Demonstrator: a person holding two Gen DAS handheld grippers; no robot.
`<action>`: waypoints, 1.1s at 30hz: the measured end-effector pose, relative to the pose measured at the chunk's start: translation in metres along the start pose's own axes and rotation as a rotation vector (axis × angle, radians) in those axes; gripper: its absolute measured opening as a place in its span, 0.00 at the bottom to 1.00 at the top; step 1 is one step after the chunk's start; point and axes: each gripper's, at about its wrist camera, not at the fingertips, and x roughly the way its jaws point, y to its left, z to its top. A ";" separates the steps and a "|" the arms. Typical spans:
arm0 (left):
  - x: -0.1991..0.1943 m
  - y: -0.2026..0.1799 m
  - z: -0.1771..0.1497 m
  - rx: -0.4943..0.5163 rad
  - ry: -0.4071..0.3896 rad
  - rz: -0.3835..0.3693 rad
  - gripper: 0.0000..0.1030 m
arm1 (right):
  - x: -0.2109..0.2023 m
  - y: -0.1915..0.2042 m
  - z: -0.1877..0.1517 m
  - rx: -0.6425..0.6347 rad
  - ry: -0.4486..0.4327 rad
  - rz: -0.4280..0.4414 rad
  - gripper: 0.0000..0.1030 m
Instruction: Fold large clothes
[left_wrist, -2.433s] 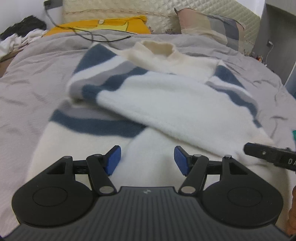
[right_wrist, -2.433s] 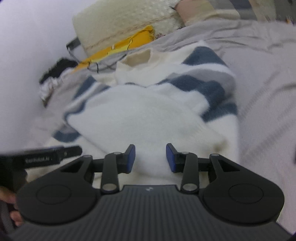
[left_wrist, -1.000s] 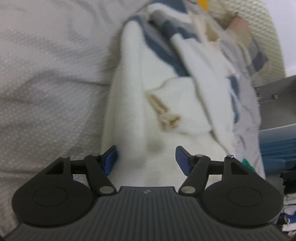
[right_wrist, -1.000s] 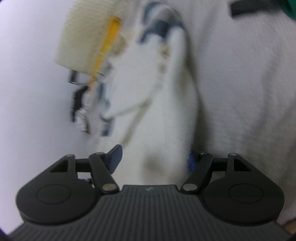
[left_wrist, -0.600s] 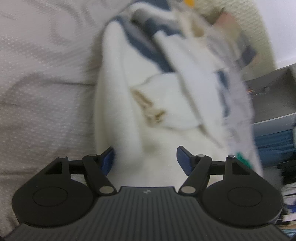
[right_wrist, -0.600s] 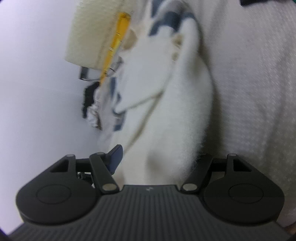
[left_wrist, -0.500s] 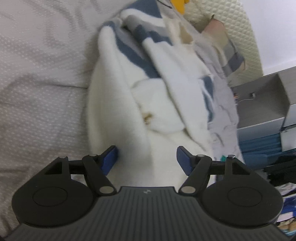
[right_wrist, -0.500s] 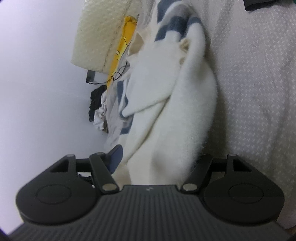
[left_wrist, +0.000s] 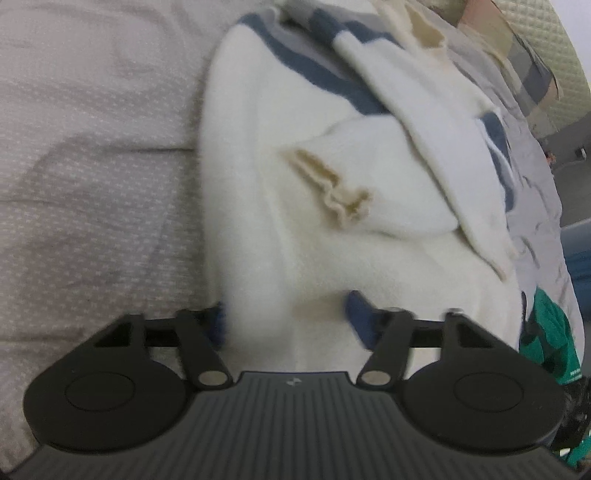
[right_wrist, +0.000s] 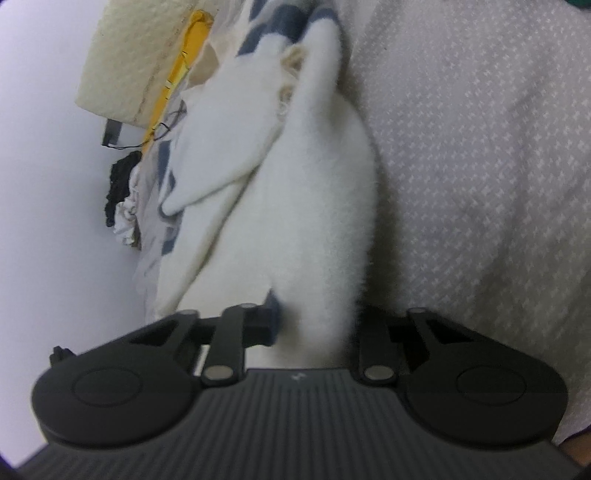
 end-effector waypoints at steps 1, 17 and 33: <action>-0.001 0.001 0.000 -0.019 -0.005 0.009 0.37 | -0.002 0.002 0.000 -0.008 -0.009 0.010 0.20; -0.117 0.037 0.006 -0.102 -0.144 -0.372 0.12 | -0.085 0.010 0.002 0.023 -0.171 0.397 0.10; -0.228 0.020 -0.057 0.031 -0.145 -0.550 0.12 | -0.182 0.029 -0.038 -0.024 -0.263 0.548 0.10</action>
